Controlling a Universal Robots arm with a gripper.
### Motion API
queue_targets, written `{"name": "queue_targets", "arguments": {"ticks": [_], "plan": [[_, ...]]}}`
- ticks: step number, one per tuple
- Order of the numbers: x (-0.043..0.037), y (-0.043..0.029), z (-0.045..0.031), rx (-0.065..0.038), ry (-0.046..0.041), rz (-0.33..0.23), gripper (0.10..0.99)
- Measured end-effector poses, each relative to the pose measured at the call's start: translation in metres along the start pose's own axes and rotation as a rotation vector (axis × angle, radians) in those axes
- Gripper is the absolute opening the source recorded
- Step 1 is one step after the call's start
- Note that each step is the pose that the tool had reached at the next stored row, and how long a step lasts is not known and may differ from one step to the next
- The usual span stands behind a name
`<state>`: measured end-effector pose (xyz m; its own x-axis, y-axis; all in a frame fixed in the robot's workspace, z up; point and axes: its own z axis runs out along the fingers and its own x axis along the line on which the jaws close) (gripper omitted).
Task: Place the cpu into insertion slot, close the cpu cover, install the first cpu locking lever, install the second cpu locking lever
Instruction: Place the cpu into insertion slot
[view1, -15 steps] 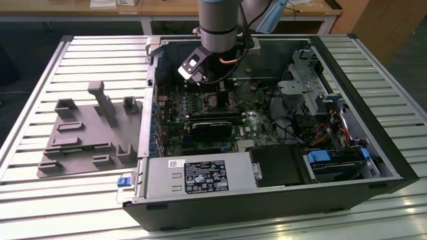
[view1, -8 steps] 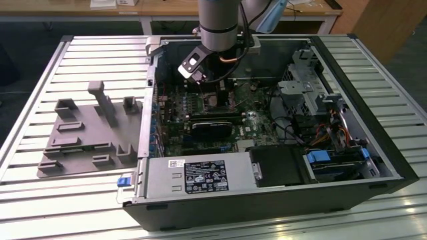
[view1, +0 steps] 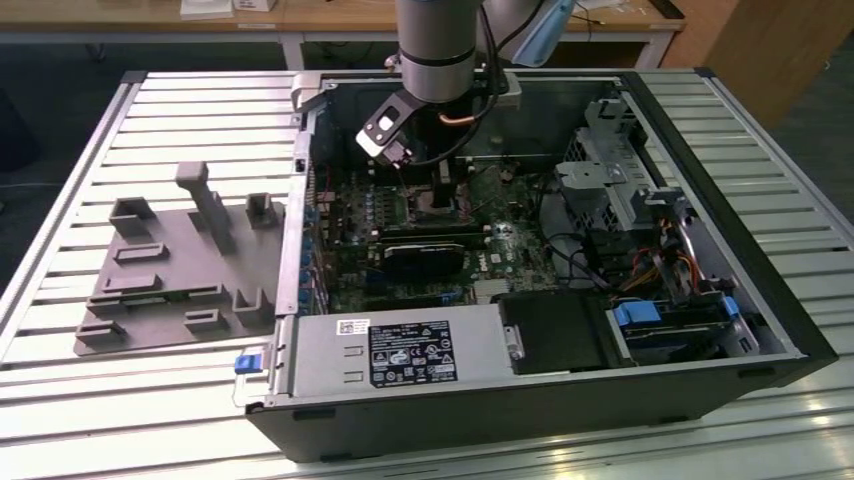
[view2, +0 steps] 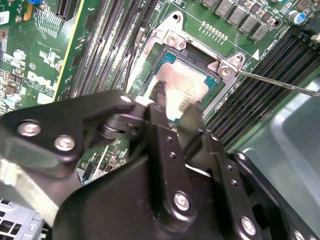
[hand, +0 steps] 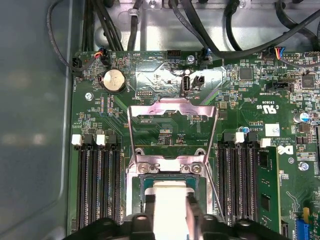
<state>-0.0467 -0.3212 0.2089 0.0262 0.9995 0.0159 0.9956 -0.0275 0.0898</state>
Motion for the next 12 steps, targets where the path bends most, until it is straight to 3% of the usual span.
{"name": "queue_targets", "arguments": {"ticks": [2,3,5,6,7,12], "plan": [[0.0,0.0,0.0,0.0,-0.0002,0.0,0.294],[0.0,0.0,0.0,0.0,-0.0004,0.0,0.294],[0.0,0.0,0.0,0.0,-0.0007,0.0,0.176],[0.0,0.0,0.0,0.0,-0.0008,0.0,0.176],[0.0,0.0,0.0,0.0,-0.001,0.0,0.118],[0.0,0.0,0.0,0.0,-0.0018,0.0,0.106]]}}
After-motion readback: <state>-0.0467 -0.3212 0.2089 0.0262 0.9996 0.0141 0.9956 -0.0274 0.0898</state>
